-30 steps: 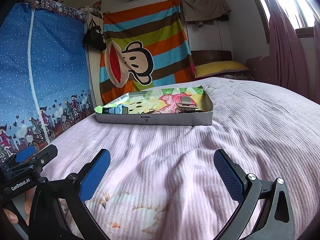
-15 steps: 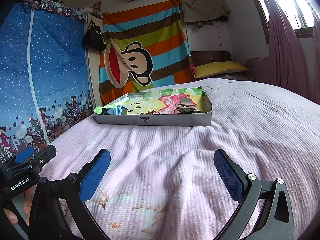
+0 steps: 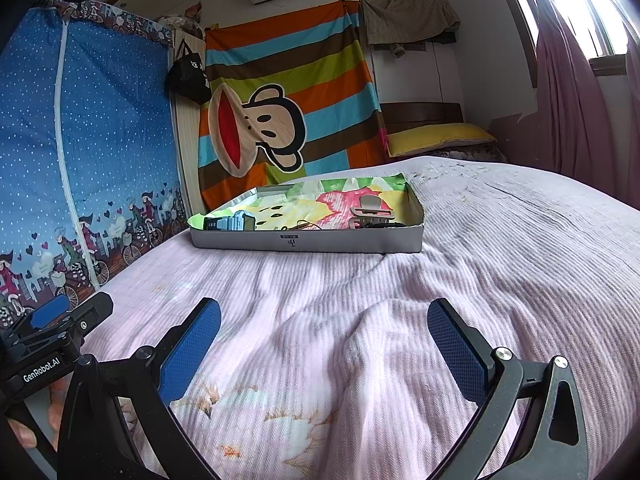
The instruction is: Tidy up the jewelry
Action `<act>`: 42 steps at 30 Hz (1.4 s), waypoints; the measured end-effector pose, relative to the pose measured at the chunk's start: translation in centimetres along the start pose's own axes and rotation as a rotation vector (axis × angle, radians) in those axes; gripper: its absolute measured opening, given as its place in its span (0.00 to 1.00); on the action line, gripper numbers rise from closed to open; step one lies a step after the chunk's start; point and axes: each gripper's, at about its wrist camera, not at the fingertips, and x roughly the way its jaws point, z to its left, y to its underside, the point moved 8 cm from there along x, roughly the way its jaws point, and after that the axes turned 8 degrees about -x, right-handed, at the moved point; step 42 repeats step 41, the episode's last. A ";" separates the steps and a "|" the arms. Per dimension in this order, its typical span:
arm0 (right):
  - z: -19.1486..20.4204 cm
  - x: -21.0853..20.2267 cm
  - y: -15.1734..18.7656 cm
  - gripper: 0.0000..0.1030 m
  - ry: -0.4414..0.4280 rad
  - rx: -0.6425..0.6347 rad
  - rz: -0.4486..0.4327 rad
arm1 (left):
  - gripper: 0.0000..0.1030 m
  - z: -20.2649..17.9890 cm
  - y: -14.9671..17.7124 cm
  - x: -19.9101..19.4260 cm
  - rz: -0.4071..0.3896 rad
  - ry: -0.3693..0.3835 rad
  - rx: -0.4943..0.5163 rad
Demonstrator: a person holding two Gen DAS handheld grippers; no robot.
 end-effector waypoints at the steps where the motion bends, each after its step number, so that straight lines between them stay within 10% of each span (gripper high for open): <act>1: 0.0 0.0 0.0 0.98 0.000 0.000 0.000 | 1.00 0.0 0.0 0.0 0.000 0.001 -0.001; 42: 0.0 0.0 0.0 0.98 -0.002 0.008 0.006 | 1.00 -0.3 0.4 0.2 0.011 -0.026 0.017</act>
